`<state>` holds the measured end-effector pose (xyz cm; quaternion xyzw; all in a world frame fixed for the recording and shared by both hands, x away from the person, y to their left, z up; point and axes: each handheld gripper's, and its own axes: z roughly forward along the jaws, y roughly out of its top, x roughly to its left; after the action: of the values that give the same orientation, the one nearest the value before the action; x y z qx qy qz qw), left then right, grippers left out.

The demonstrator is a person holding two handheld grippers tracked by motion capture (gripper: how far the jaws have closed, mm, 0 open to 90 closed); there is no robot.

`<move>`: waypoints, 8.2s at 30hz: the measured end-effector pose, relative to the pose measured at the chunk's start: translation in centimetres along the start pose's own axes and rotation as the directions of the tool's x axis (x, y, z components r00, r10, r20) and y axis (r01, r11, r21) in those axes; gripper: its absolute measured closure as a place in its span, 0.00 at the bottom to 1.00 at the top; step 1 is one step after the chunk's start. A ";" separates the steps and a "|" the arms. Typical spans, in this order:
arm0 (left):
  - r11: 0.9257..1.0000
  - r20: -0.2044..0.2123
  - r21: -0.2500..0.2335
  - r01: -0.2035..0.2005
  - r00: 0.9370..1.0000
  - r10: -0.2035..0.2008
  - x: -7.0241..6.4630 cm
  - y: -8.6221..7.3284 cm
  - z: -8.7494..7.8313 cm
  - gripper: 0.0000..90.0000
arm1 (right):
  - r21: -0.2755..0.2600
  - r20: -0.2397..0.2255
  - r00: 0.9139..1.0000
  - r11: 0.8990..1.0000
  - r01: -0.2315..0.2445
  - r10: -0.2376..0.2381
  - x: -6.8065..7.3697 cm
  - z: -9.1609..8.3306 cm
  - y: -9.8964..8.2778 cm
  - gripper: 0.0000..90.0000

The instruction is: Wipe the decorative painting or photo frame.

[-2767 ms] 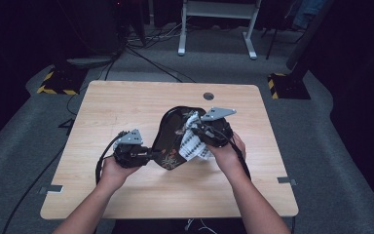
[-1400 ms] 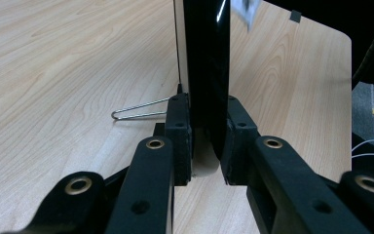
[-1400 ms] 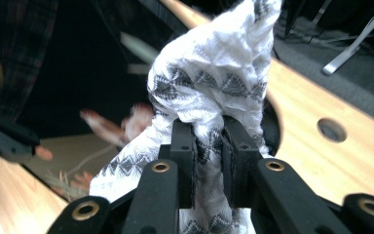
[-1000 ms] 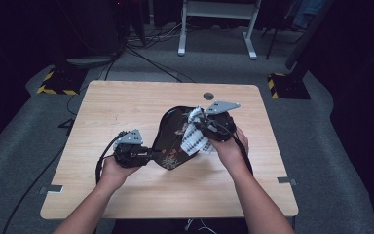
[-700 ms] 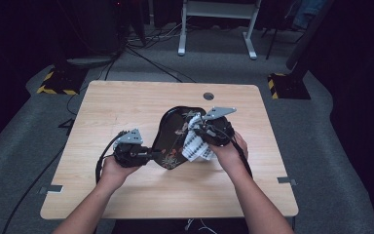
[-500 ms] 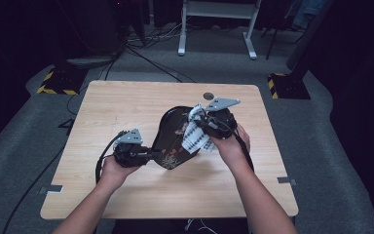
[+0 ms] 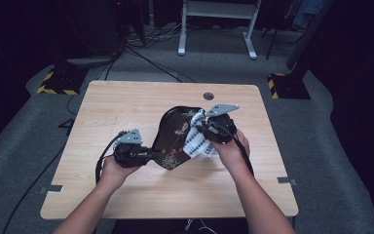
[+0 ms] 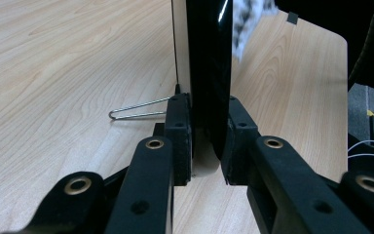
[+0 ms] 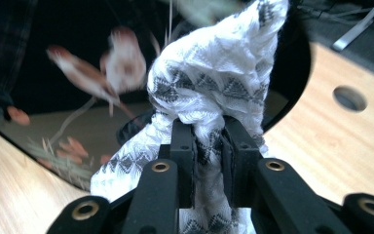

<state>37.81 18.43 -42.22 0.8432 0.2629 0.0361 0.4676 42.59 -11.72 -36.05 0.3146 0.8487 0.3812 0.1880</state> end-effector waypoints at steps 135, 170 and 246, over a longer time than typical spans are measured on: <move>1.000 0.015 -0.005 0.009 1.000 -0.008 0.1 0.0 0.1 0.84 | 0.003 -0.035 0.990 0.990 0.138 -0.137 3.5 0.4 1.7 0.87; 1.000 0.011 -0.003 0.012 1.000 -0.012 0.0 0.0 0.1 0.84 | 0.035 -0.081 0.988 0.990 0.136 -0.132 4.1 2.4 -0.7 0.87; 1.000 0.014 -0.006 0.013 1.000 -0.013 0.2 -0.1 0.1 0.84 | 0.055 -0.066 0.997 0.998 0.044 -0.040 2.0 2.8 -1.7 0.86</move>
<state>37.95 18.48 -42.34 0.8403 0.2648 0.0280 0.4723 42.01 -9.74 -39.30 0.2892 0.8712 0.3632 0.1595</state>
